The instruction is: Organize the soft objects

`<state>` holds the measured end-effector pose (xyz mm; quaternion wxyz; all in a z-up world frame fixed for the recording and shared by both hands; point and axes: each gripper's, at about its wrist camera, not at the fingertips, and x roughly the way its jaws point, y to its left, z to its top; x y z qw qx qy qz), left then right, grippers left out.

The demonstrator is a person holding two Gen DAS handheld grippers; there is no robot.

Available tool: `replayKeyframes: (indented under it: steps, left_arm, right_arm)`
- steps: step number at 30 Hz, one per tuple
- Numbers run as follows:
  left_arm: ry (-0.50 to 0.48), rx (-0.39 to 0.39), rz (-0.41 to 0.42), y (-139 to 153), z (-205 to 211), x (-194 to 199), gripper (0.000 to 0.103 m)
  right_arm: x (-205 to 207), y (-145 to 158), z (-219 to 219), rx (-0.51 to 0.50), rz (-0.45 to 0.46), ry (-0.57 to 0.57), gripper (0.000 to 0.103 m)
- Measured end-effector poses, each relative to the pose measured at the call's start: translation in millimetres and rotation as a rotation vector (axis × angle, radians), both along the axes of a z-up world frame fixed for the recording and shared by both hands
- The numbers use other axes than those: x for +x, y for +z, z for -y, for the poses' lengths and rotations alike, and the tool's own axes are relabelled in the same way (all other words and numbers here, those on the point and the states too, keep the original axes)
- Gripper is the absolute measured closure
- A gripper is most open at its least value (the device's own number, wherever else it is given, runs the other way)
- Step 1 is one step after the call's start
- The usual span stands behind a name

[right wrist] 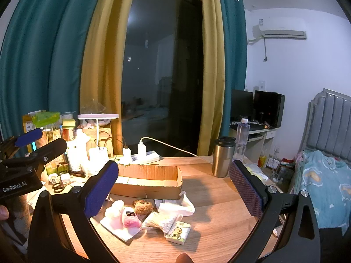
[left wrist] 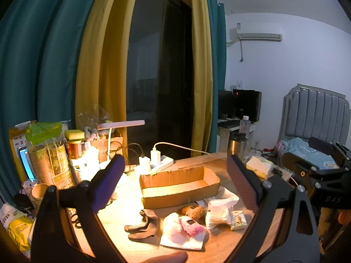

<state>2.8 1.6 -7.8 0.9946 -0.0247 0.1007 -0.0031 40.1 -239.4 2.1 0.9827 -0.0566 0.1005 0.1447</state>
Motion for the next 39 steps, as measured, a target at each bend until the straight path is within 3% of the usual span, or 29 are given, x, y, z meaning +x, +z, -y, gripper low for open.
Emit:
replayKeyframes:
  steps: [19, 39]
  left_arm:
    - [-0.052, -0.030, 0.004, 1.3, -0.7, -0.3, 0.009]
    - [-0.028, -0.021, -0.017, -1.8, 2.5, 1.1, 0.009]
  right_arm:
    - [-1.8, -0.1, 0.0, -0.005, -0.001, 0.005, 0.000]
    - [-1.2, -4.3, -5.8, -0.011, -0.014, 0.008, 0.000]
